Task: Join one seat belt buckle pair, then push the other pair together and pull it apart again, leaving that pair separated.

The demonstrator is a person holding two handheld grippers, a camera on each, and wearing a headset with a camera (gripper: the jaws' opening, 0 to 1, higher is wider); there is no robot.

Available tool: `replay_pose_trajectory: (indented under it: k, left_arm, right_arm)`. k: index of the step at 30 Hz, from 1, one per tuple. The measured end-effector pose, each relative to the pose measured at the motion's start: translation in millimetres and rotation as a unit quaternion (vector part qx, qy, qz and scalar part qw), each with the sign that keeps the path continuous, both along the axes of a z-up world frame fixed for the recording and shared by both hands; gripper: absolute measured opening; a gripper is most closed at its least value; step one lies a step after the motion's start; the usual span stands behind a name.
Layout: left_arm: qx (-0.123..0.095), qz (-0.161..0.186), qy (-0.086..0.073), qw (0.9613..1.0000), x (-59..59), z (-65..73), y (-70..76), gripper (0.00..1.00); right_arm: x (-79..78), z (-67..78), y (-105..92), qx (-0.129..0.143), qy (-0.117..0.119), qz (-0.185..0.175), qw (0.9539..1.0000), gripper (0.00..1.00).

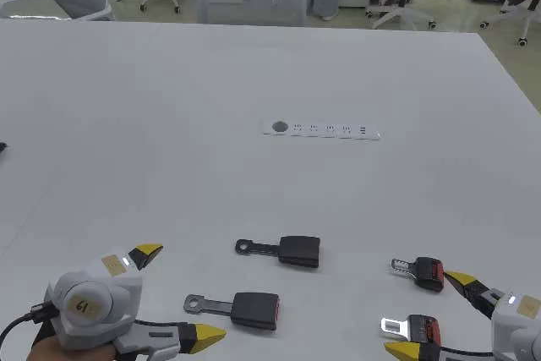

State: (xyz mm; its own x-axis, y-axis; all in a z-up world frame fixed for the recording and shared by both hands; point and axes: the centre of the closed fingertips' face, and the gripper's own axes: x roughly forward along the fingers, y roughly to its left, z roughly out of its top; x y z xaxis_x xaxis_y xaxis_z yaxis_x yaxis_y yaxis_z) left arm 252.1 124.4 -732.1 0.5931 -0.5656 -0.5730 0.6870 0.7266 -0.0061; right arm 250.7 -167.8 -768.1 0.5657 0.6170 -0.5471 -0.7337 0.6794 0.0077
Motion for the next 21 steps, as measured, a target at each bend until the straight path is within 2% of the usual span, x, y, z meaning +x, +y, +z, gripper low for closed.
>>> replay_pose_trajectory:
  k: [21]
  left_arm:
    - [0.0,-0.003,-0.002,1.0,0.1,3.1,-1.2,1.0]
  right_arm:
    - [-1.5,-0.9,-4.2,-0.004,0.001,0.002,1.0,0.89]
